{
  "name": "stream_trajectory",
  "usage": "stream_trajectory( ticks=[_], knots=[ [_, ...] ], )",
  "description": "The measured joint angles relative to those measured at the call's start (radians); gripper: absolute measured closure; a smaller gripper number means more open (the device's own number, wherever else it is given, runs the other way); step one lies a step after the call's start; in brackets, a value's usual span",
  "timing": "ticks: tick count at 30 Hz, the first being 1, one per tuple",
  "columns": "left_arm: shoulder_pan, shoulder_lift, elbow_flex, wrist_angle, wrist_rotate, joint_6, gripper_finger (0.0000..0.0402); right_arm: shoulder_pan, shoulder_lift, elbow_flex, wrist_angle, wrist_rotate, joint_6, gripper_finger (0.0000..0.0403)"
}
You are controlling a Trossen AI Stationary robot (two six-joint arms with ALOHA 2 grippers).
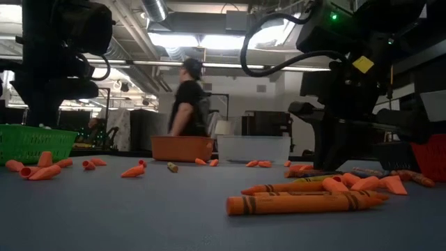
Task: Sort crayons
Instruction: Put the light orange crayon into the red bin
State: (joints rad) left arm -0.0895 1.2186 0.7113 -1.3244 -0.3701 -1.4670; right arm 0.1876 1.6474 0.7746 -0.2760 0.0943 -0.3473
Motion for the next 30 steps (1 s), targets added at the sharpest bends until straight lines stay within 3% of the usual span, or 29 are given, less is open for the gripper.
stream_trajectory(
  ticks=[6, 13, 20, 30],
  knots=[
    [0.000, 0.000, 0.000, 0.040, -0.058, 0.002, 0.0326, -0.005, 0.000, 0.000, 0.001, -0.012, 0.006, 0.0395],
    [0.000, 0.000, 0.000, 0.150, -0.090, 0.033, 0.0326, -0.005, 0.001, 0.002, -0.003, -0.013, 0.022, 0.0376],
    [-0.005, 0.000, 0.000, 0.267, -0.096, 0.040, 0.0326, -0.006, 0.009, 0.079, -0.094, 0.002, 0.056, 0.0391],
    [-0.012, 0.000, 0.000, 0.625, -0.120, 0.297, 0.0326, -0.006, 0.006, 0.241, -0.339, 0.054, 0.079, 0.0388]
  ],
)
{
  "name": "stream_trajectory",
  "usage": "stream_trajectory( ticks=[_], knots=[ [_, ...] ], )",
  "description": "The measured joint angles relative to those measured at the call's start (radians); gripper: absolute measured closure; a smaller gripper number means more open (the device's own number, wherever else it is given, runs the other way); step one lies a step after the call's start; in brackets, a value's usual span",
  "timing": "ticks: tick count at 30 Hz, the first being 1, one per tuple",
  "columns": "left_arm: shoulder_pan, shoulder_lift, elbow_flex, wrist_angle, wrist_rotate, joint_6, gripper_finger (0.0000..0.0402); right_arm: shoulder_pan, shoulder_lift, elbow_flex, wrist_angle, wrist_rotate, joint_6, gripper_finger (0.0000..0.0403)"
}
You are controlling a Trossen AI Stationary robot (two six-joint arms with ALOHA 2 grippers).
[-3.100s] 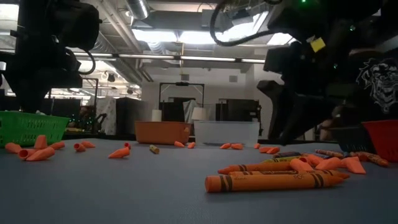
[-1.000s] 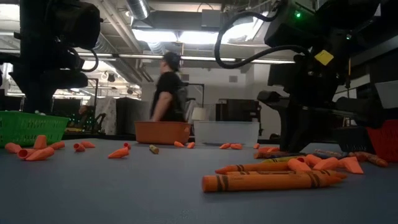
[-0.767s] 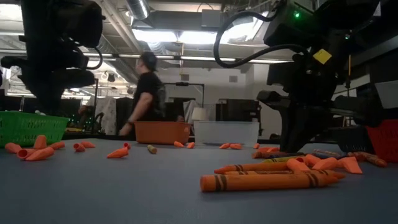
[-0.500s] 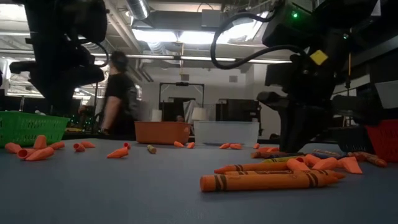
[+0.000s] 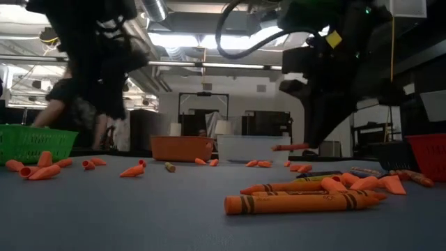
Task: Sort crayons
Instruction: Put the light orange crayon into the red bin
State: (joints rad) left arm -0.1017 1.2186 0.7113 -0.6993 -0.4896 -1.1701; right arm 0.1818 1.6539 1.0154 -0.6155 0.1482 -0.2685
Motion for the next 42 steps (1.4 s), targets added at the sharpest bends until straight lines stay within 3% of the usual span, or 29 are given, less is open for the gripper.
stream_trajectory(
  ticks=[5, 10, 18, 25, 33, 38, 42],
  knots=[
    [-0.006, 0.000, 0.000, 0.214, -0.001, 0.144, 0.0326, 0.001, -0.001, 0.085, -0.187, -0.004, 0.082, 0.0387],
    [-0.047, 0.000, 0.000, 0.398, -0.001, 0.302, 0.0326, 0.018, -0.001, 0.152, -0.356, -0.088, 0.163, 0.0387],
    [-0.176, 0.037, 0.000, 0.636, -0.001, 0.373, 0.0326, 0.190, -0.002, 0.236, -0.517, -0.098, 0.197, 0.0387],
    [-0.284, 0.222, 0.000, 0.976, 0.000, 0.396, 0.0326, 0.362, -0.003, 0.237, -0.607, -0.089, 0.300, 0.0386],
    [-0.353, 0.477, 0.018, 1.395, 0.001, 0.450, 0.0326, 0.550, -0.003, 0.226, -0.723, 0.033, 0.516, 0.0386],
    [-0.359, 0.596, 0.101, 1.430, 0.000, 0.454, 0.0326, 0.638, -0.003, 0.180, -0.769, 0.087, 0.645, 0.0386],
    [-0.358, 0.675, 0.190, 1.429, 0.002, 0.547, 0.0326, 0.682, -0.003, 0.136, -0.767, 0.096, 0.717, 0.0386]
  ],
)
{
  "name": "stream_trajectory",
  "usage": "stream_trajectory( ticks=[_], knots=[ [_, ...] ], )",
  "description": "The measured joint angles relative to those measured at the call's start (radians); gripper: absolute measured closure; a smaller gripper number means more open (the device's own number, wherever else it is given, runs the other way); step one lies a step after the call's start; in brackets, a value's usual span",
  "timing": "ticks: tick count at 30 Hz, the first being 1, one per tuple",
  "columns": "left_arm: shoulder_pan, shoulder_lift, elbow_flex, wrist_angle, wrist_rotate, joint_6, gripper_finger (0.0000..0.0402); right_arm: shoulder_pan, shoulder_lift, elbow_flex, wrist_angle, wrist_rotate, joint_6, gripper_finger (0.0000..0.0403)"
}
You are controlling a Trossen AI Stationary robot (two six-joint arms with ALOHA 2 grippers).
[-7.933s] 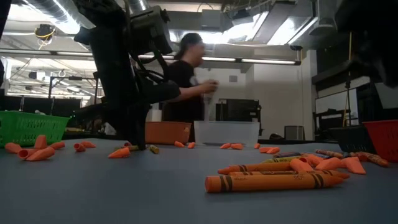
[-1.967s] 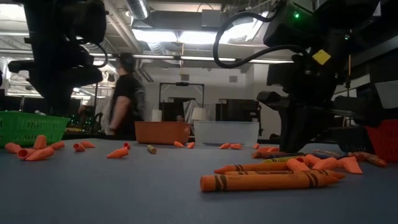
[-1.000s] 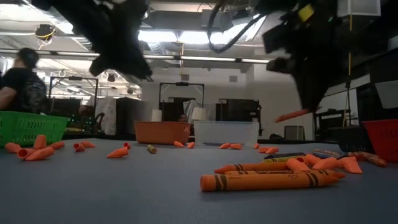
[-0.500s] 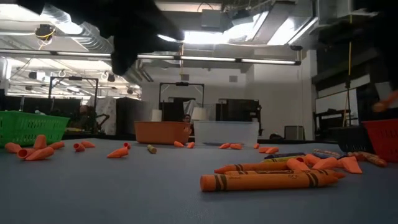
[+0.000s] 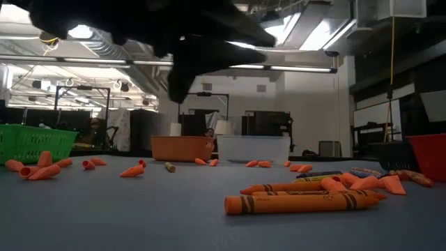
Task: Sort crayons
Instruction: Put the light orange crayon into the red bin
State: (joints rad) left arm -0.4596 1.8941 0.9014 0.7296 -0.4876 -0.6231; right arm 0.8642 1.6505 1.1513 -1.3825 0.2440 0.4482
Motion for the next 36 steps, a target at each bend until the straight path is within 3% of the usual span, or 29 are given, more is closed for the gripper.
stream_trajectory(
  ticks=[10, 19, 31, 36],
  knots=[
    [0.001, 0.097, 0.162, -0.005, 0.009, 0.165, 0.0326, 0.022, 0.000, -0.039, -0.005, -0.033, 0.057, 0.0386],
    [0.001, 0.097, 0.167, -0.012, 0.008, 0.166, 0.0326, 0.021, -0.008, -0.038, -0.033, -0.027, 0.086, 0.0386],
    [0.001, 0.097, 0.167, -0.048, 0.008, 0.164, 0.0326, 0.019, -0.053, -0.037, -0.080, -0.049, 0.257, 0.0386],
    [0.001, 0.097, 0.167, -0.068, 0.081, 0.163, 0.0326, 0.019, -0.053, -0.037, -0.069, -0.076, 0.255, 0.0386]
  ],
)
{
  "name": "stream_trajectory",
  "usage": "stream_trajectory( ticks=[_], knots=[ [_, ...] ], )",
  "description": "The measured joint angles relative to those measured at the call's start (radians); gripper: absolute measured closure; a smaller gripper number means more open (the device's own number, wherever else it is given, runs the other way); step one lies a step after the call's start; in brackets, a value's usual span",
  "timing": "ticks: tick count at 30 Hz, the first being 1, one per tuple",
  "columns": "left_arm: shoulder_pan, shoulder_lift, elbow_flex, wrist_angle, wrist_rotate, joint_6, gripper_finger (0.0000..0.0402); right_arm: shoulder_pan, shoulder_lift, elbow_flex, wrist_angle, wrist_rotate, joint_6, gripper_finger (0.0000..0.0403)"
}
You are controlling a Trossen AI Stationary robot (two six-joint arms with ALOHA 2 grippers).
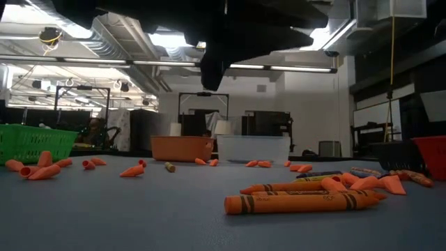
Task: Sort crayons
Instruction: Put the light orange crayon into the red bin, then put the orange crayon into the blue bin
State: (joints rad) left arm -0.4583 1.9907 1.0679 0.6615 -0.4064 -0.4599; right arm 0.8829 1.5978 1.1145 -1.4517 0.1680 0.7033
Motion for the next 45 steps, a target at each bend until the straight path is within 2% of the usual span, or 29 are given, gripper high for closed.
stream_trajectory(
  ticks=[7, 15, 20, 27, 37, 45],
  knots=[
    [-0.014, 0.000, 0.000, 0.000, 0.035, -0.001, 0.0326, 0.000, 0.000, 0.000, 0.003, -0.004, 0.002, 0.0377],
    [-0.035, 0.000, 0.000, -0.069, 0.021, -0.001, 0.0326, 0.000, 0.000, 0.000, 0.003, 0.031, 0.000, 0.0285],
    [-0.032, 0.000, -0.001, -0.168, -0.065, -0.001, 0.0326, 0.000, 0.000, 0.000, 0.003, 0.058, -0.001, 0.0254],
    [-0.034, 0.021, -0.001, -0.212, -0.073, 0.000, 0.0326, 0.000, 0.000, 0.000, 0.016, 0.058, -0.001, 0.0251],
    [-0.034, 0.144, 0.000, -0.196, -0.041, -0.001, 0.0326, 0.000, 0.000, 0.000, 0.020, 0.058, -0.002, 0.0251],
    [-0.037, 0.148, 0.001, -0.198, -0.040, -0.002, 0.0326, 0.000, 0.000, 0.000, 0.056, 0.057, -0.002, 0.0251]
  ],
)
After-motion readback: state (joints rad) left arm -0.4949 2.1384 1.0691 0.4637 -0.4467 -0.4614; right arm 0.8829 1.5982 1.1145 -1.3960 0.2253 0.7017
